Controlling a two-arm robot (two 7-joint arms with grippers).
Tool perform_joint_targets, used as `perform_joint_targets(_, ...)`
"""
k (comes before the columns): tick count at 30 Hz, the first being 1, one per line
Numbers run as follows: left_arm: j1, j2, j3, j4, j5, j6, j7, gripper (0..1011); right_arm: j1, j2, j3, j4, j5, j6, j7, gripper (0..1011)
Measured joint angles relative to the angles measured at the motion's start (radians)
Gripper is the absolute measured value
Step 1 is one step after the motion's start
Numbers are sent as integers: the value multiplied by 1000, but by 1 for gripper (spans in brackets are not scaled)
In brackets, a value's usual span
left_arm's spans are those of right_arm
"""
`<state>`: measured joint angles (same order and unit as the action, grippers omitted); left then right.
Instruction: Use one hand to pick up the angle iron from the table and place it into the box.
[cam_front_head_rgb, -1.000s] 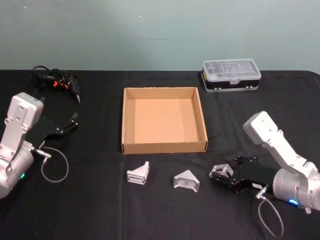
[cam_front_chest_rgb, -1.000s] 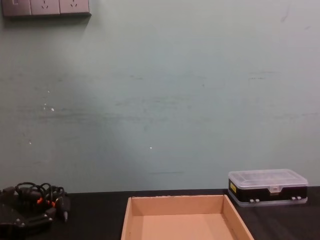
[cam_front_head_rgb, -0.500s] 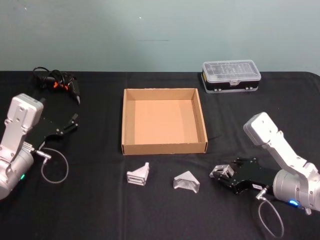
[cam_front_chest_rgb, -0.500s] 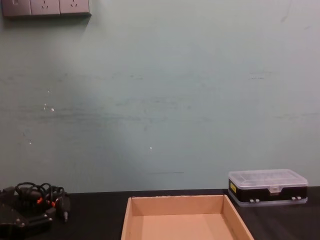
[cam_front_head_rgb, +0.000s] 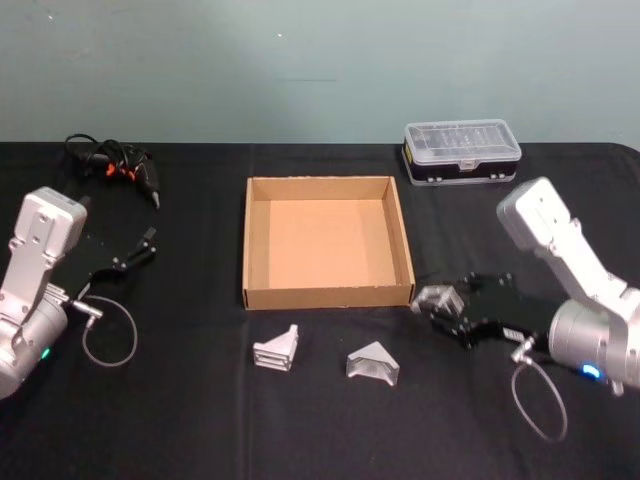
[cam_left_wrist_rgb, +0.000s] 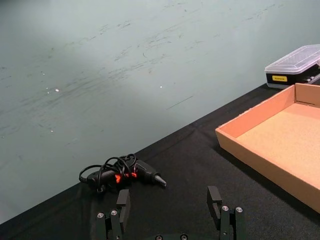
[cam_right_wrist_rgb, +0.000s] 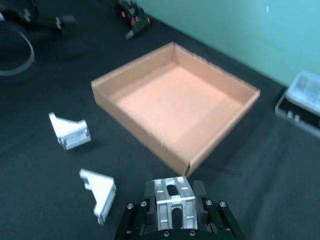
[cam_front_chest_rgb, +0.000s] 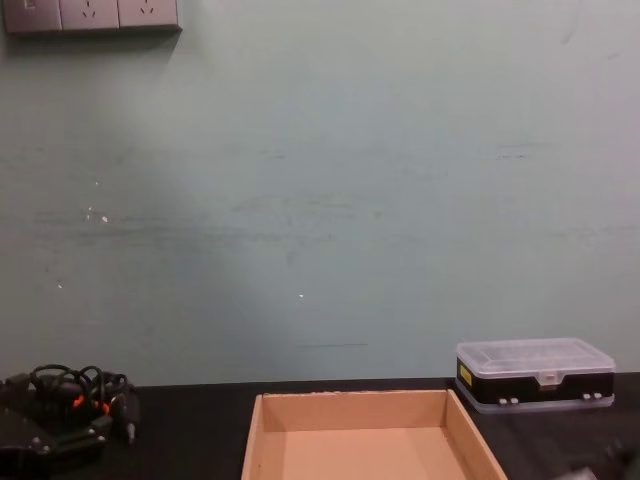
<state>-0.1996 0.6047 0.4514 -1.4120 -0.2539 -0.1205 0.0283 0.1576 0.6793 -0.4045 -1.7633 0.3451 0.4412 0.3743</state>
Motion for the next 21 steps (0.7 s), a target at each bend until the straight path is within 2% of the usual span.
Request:
perform_joint_targets(4,0,0,0,0,0,0,0,1011,58,-16,-8,-10,-11,33,30,468)
perform_joint_targets(10,0,0,0,0,0,0,0,1011,178,-68,-51,40,-51,83,63,468)
perform_joint_targets(11,0,0,0,0,0,0,0,1011,213,-87,-66,63,-64,93,69,468)
perform_joint_targets(14,0,0,0,0,0,0,0,1011,270,-123,-91,113,-87,110,79,468)
perform_joint_targets(17,0,0,0,0,0,0,0,1011,312,-156,-108,165,-101,120,85,468)
perform_joint_targets(21,0,0,0,0,0,0,0,1011,387,-221,-137,275,-127,127,95,468)
